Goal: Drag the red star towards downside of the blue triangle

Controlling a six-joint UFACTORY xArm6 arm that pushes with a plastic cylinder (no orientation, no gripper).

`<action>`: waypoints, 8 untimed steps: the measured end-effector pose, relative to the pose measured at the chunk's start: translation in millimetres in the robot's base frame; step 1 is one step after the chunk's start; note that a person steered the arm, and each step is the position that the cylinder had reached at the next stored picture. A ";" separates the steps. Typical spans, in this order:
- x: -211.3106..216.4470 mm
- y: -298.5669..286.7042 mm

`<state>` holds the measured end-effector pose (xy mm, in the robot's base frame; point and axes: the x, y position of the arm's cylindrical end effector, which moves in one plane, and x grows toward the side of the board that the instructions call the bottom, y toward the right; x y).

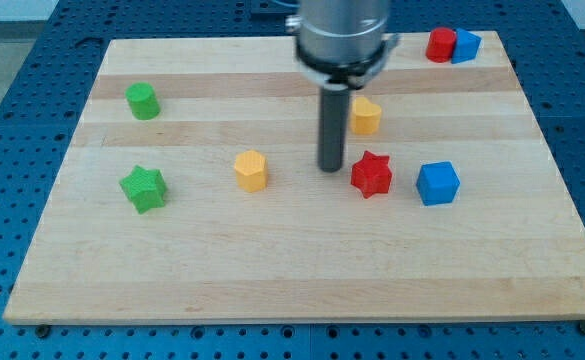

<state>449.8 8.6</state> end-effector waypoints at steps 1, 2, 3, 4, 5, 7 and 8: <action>25.0 -16.5; 35.2 4.9; 19.6 58.3; -18.9 110.9; -48.9 143.6; -8.6 137.5; 14.2 136.7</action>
<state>464.0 145.3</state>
